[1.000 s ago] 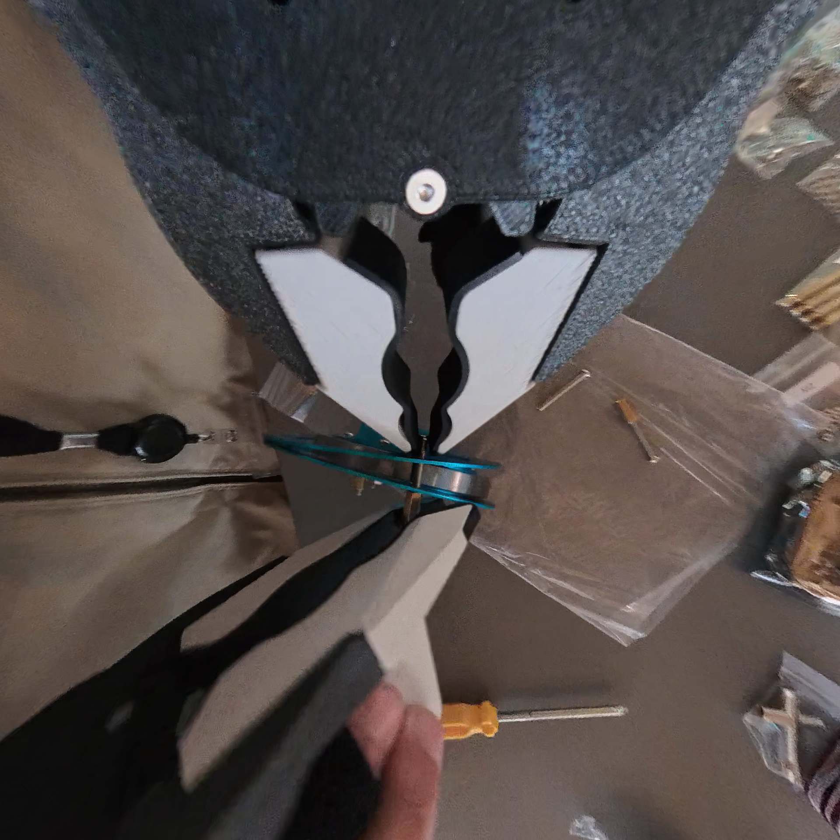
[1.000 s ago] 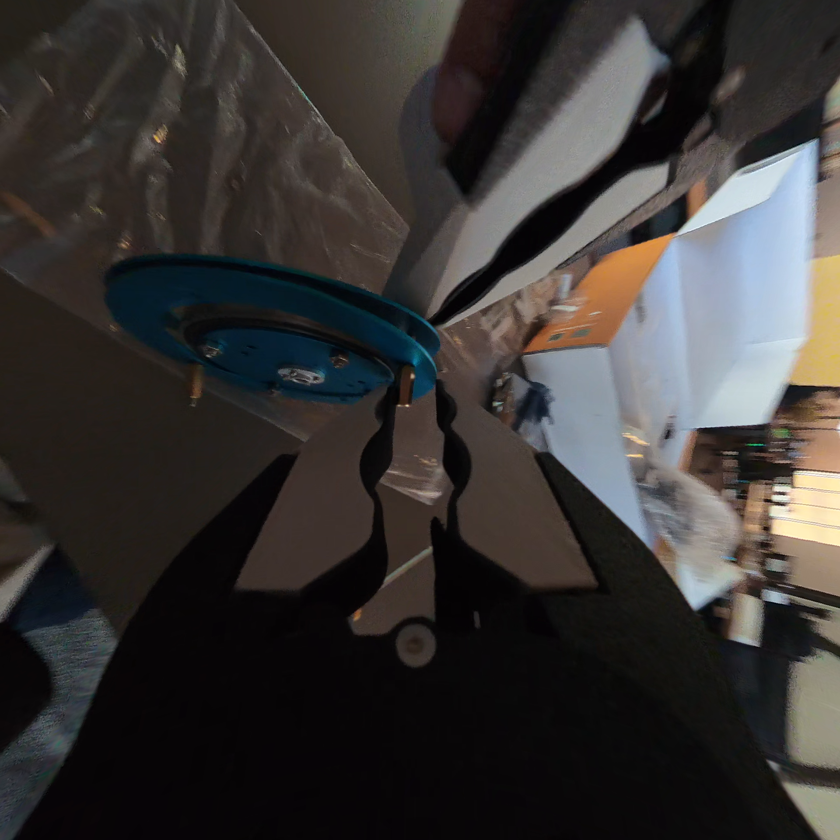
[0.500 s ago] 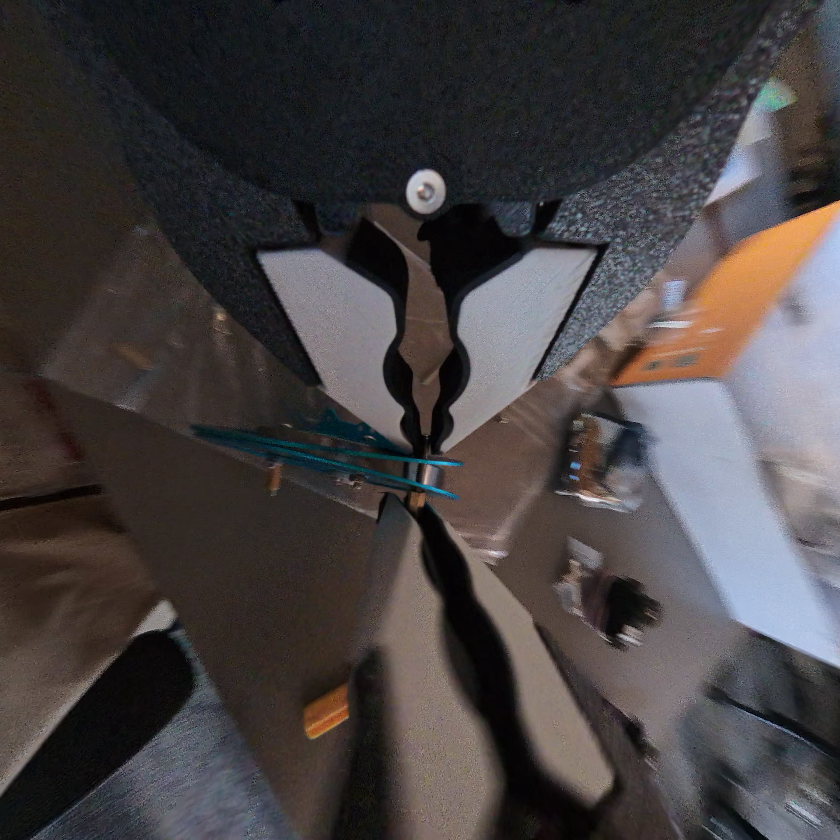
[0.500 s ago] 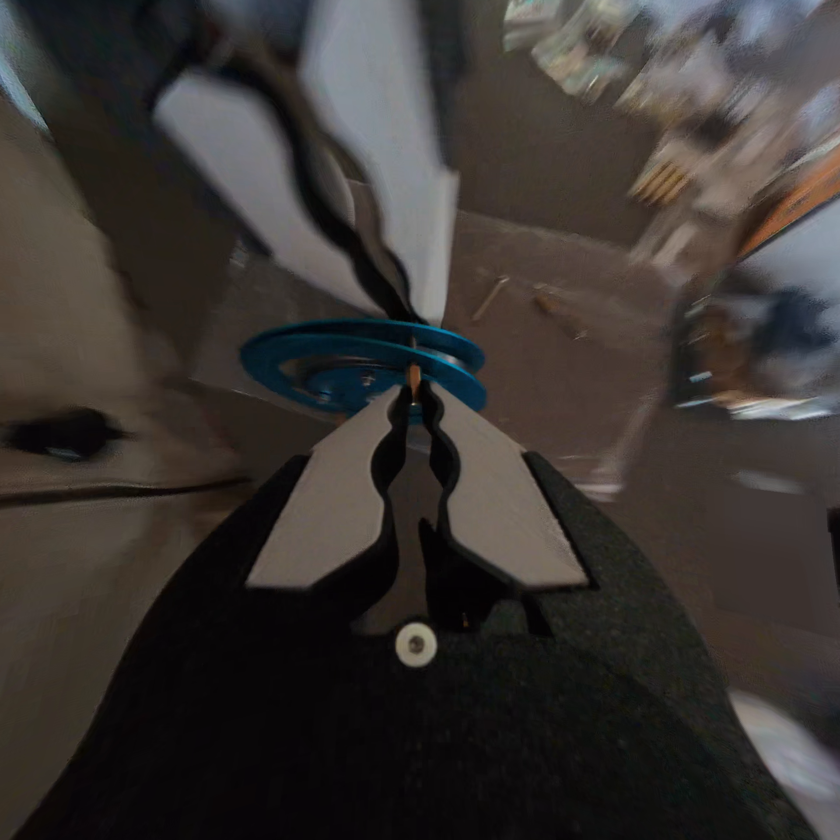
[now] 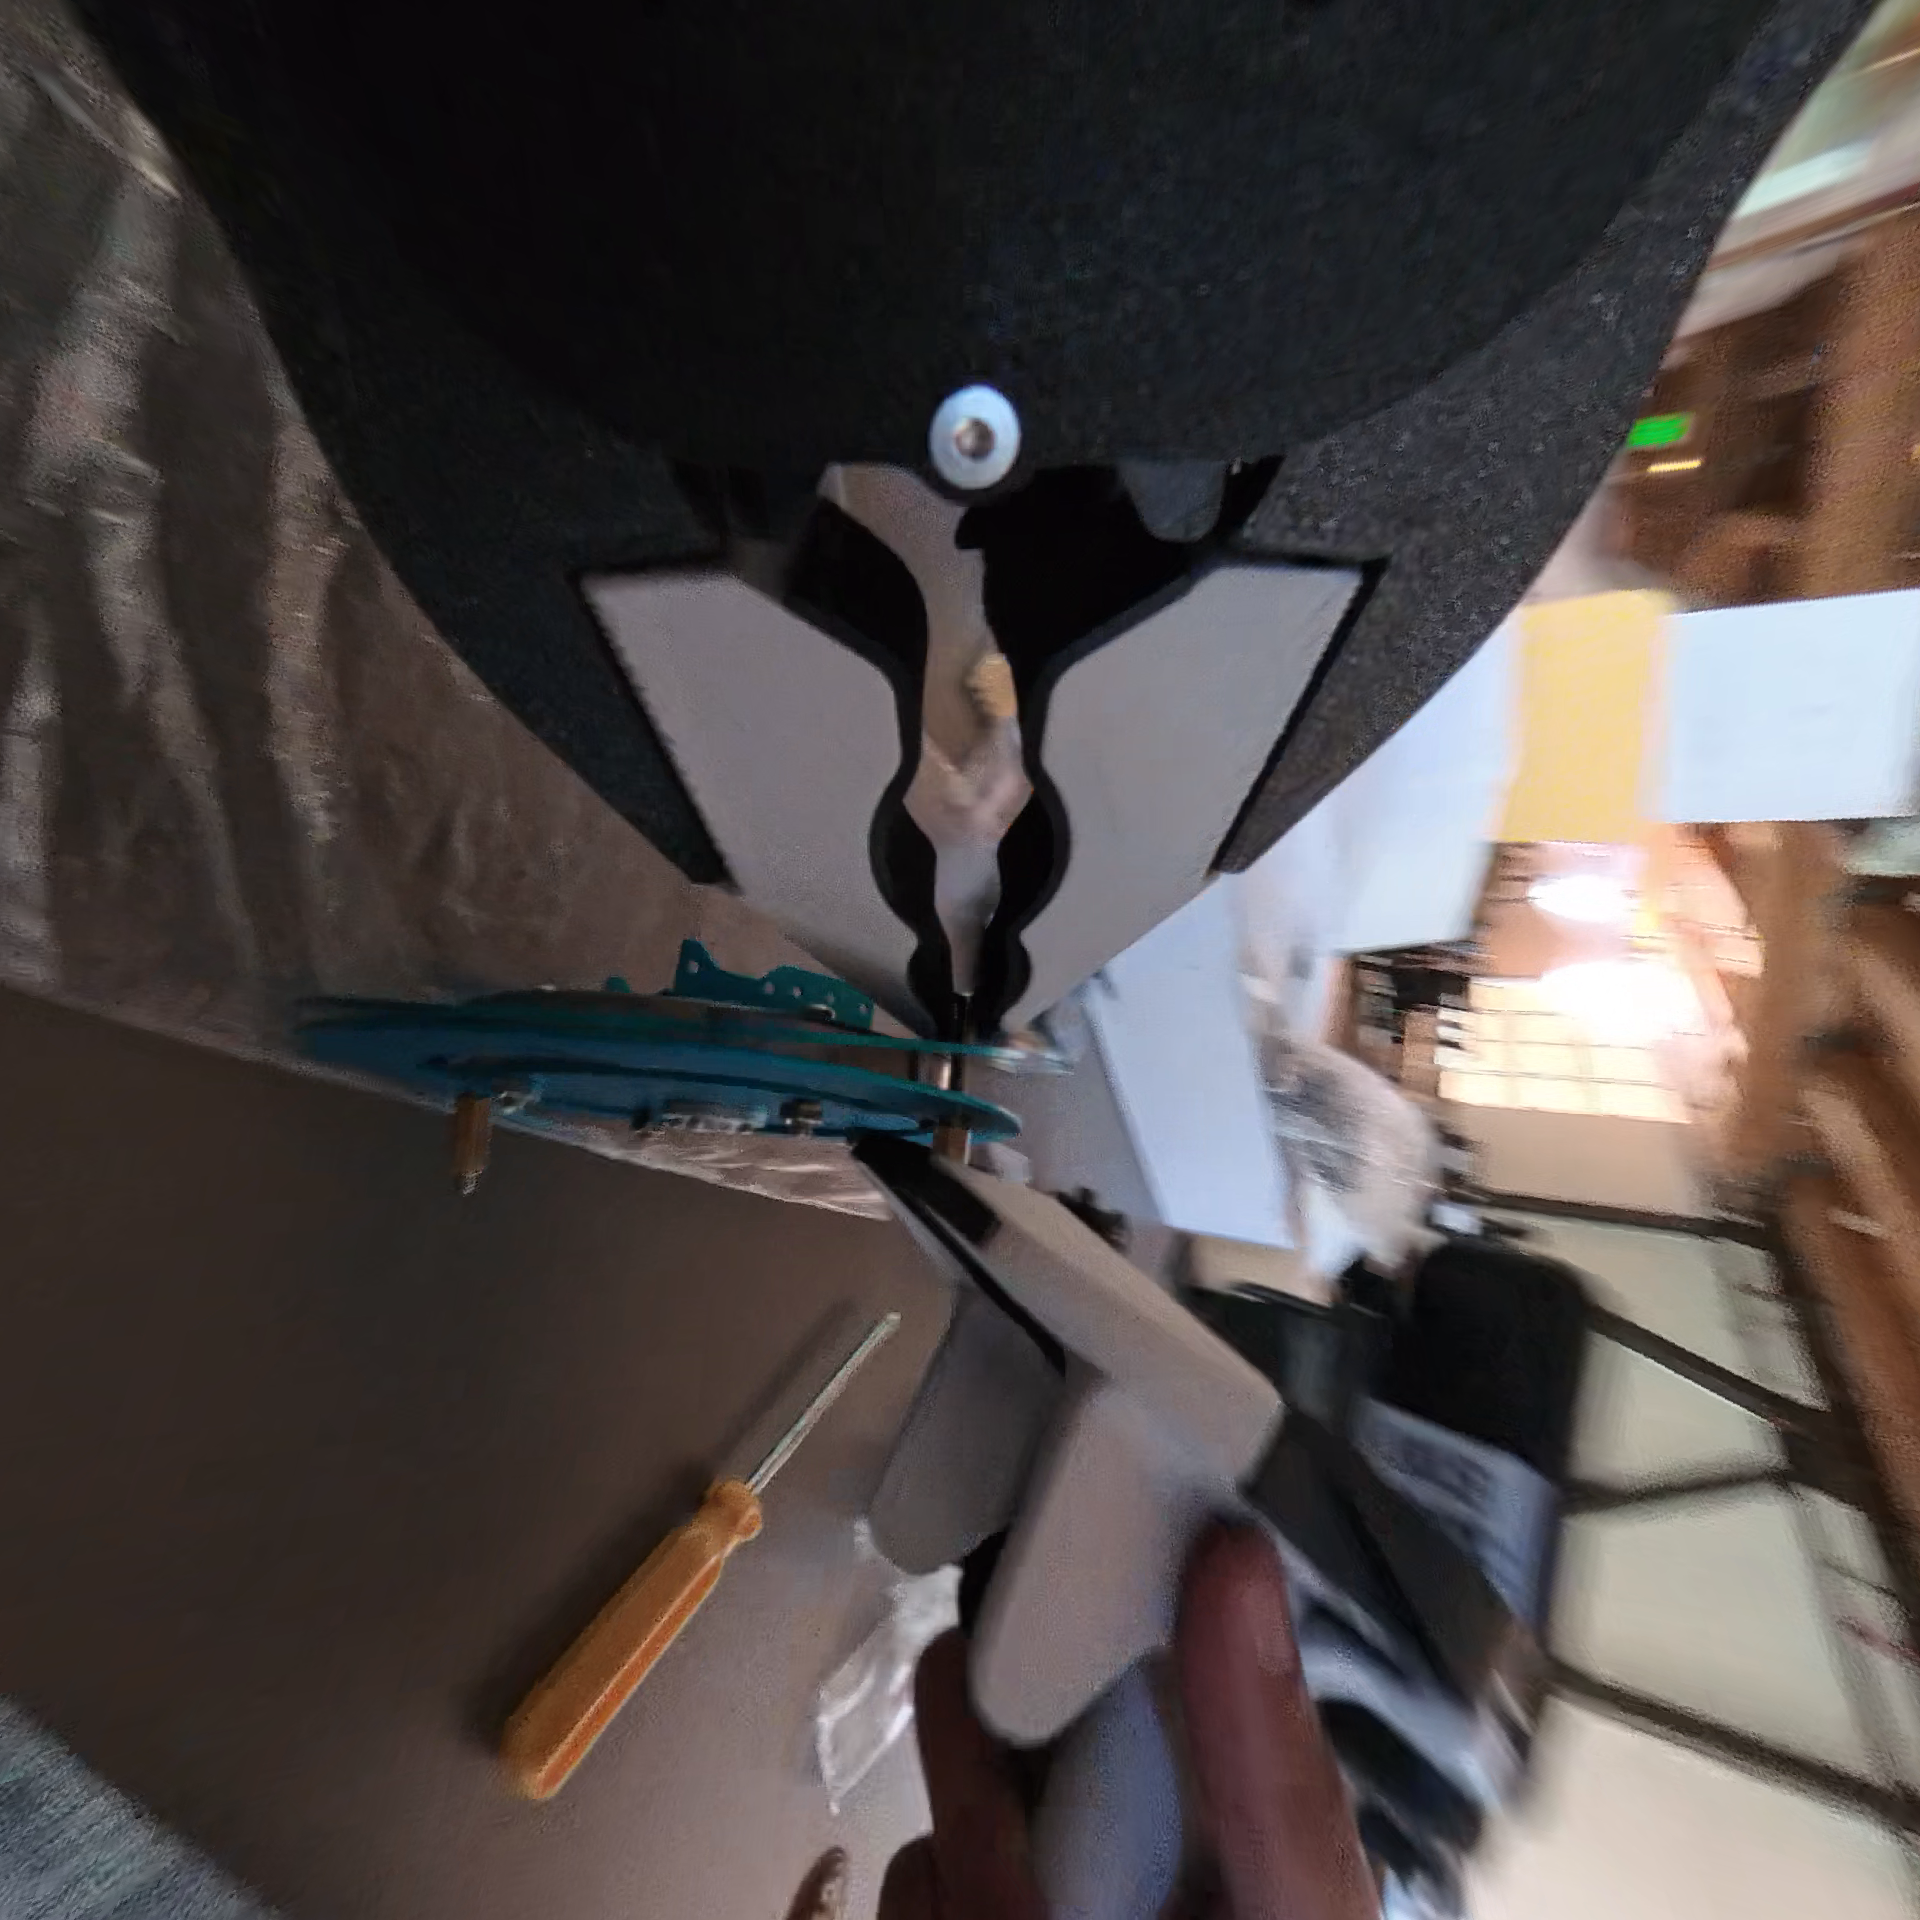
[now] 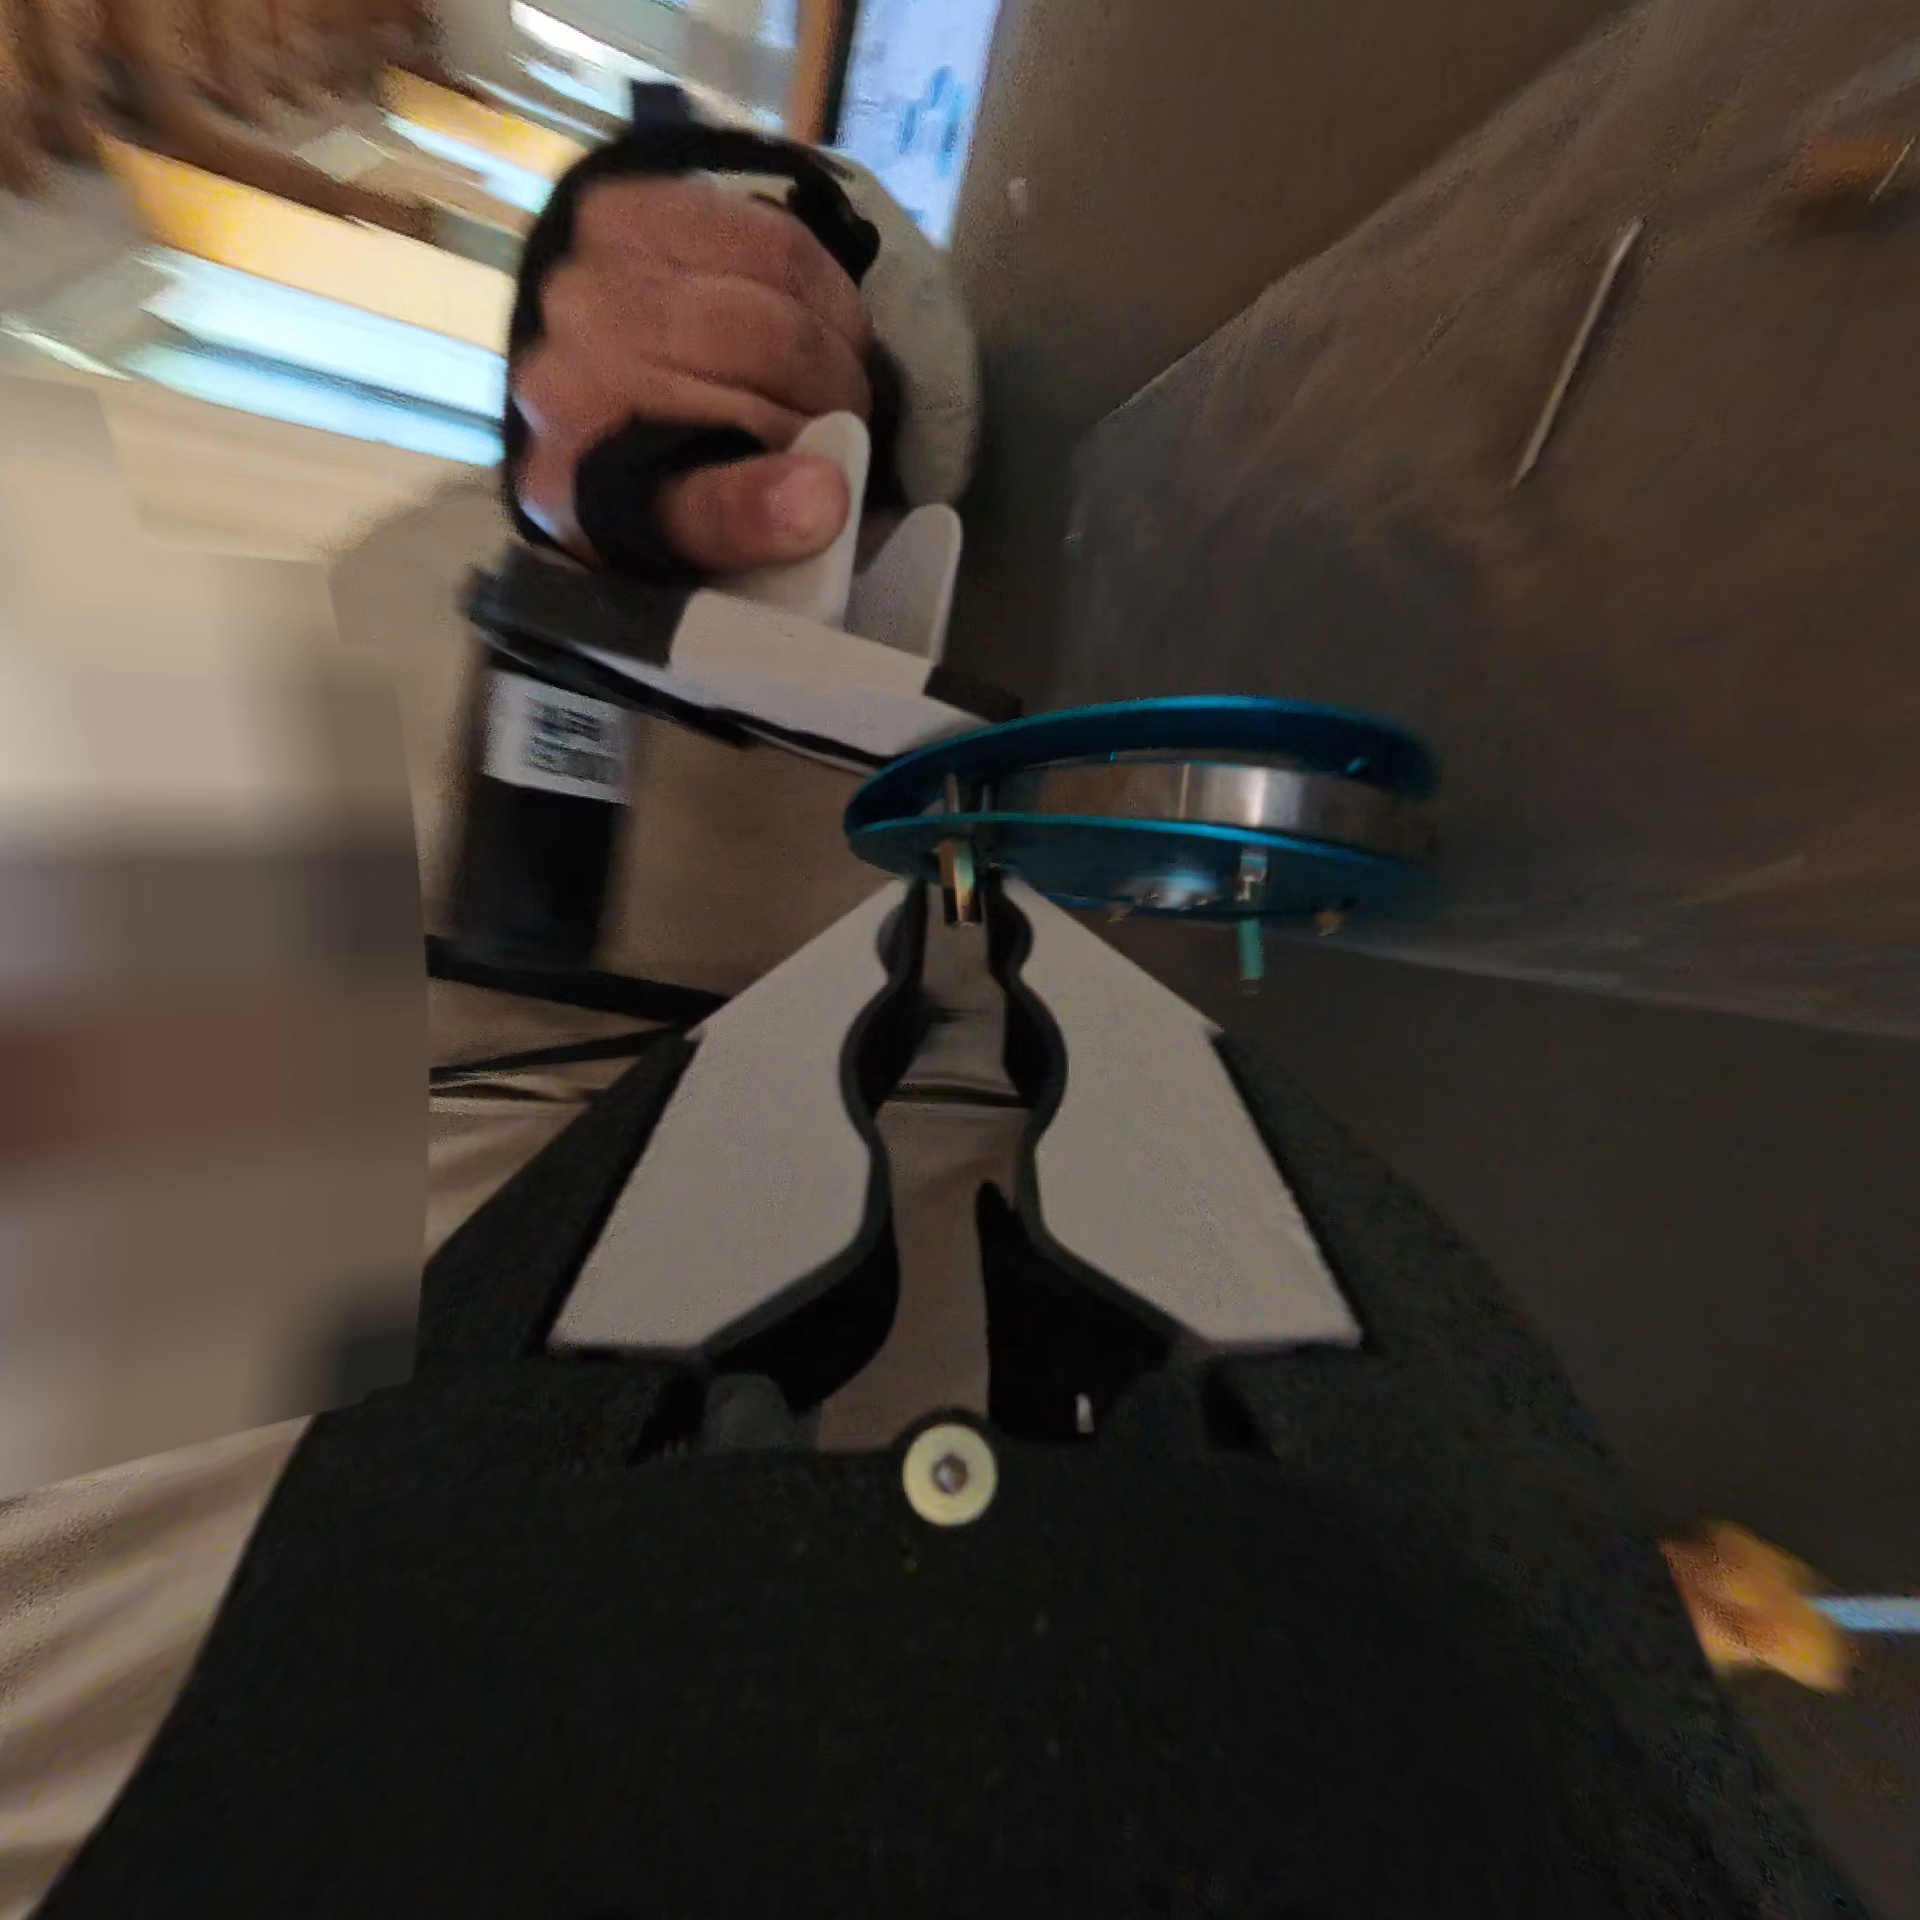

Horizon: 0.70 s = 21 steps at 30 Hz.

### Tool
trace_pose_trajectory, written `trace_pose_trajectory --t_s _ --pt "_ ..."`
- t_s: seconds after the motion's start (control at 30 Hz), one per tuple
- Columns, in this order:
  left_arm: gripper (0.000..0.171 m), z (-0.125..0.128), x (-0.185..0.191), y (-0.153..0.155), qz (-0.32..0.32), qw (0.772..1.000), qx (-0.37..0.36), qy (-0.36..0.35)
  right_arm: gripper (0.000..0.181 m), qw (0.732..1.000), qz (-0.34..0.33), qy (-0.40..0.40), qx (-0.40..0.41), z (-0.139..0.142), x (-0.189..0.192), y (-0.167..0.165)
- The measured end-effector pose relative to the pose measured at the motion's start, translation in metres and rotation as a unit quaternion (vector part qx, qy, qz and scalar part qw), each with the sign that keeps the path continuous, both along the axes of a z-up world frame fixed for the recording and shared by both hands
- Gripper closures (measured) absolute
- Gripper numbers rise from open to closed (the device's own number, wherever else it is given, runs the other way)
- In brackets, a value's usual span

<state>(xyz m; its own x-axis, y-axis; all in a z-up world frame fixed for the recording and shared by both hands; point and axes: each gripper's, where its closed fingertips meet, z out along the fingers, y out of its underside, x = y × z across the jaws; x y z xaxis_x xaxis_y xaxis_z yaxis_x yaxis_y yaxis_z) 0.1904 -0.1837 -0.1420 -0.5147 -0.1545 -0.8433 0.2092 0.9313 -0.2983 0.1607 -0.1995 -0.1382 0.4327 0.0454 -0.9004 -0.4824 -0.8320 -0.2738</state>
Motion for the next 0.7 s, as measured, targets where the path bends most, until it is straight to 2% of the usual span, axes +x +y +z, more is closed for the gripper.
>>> trace_pose_trajectory --t_s 0.07,0.13,0.2,0.27,0.33,0.37,0.4,0.43,0.47,0.57,0.6,0.67,0.7 --pt "0.169 -0.003 -0.001 0.003 0.018 0.993 -0.044 0.108 0.157 0.982 -0.005 -0.186 0.041 -0.001 0.011 0.003" --pt "0.169 -0.006 -0.005 0.004 0.034 0.971 -0.086 0.220 0.152 0.929 -0.010 -0.360 0.087 0.006 0.017 0.006" --pt "0.169 -0.007 -0.008 0.006 0.045 0.943 -0.115 0.311 0.150 0.858 -0.001 -0.504 0.103 0.007 0.018 0.007" --pt "0.169 -0.009 -0.009 0.007 0.047 0.921 -0.123 0.366 0.148 0.789 0.015 -0.608 0.090 0.002 0.019 0.006" --pt "0.169 -0.010 -0.012 0.006 0.061 0.880 -0.154 0.446 0.151 0.690 0.026 -0.719 0.082 0.001 0.030 0.007" --pt "0.169 -0.010 -0.015 0.006 0.063 0.859 -0.165 0.480 0.152 0.644 0.038 -0.760 0.081 0.000 0.033 0.008" --pt "0.169 -0.011 -0.016 0.005 0.066 0.841 -0.175 0.508 0.155 0.611 0.045 -0.786 0.087 0.000 0.032 0.010" --pt "0.169 -0.011 -0.015 0.005 0.073 0.827 -0.183 0.527 0.159 0.588 0.054 -0.801 0.094 -0.002 0.029 0.012" --pt "0.169 -0.011 -0.014 0.006 0.076 0.819 -0.185 0.538 0.162 0.569 0.061 -0.814 0.095 -0.005 0.027 0.014" --pt "0.169 -0.012 -0.011 0.006 0.075 0.814 -0.180 0.546 0.176 0.512 0.066 -0.851 0.095 -0.004 0.034 0.016" --pt "0.169 -0.012 -0.010 0.006 0.072 0.819 -0.178 0.541 0.176 0.516 0.068 -0.849 0.092 -0.005 0.035 0.016" --pt "0.169 -0.012 -0.010 0.006 0.057 0.841 -0.162 0.514 0.177 0.545 0.064 -0.831 0.087 -0.007 0.039 0.017" --pt "0.169 -0.012 -0.009 0.006 0.048 0.857 -0.148 0.491 0.177 0.570 0.062 -0.814 0.096 -0.007 0.039 0.018"
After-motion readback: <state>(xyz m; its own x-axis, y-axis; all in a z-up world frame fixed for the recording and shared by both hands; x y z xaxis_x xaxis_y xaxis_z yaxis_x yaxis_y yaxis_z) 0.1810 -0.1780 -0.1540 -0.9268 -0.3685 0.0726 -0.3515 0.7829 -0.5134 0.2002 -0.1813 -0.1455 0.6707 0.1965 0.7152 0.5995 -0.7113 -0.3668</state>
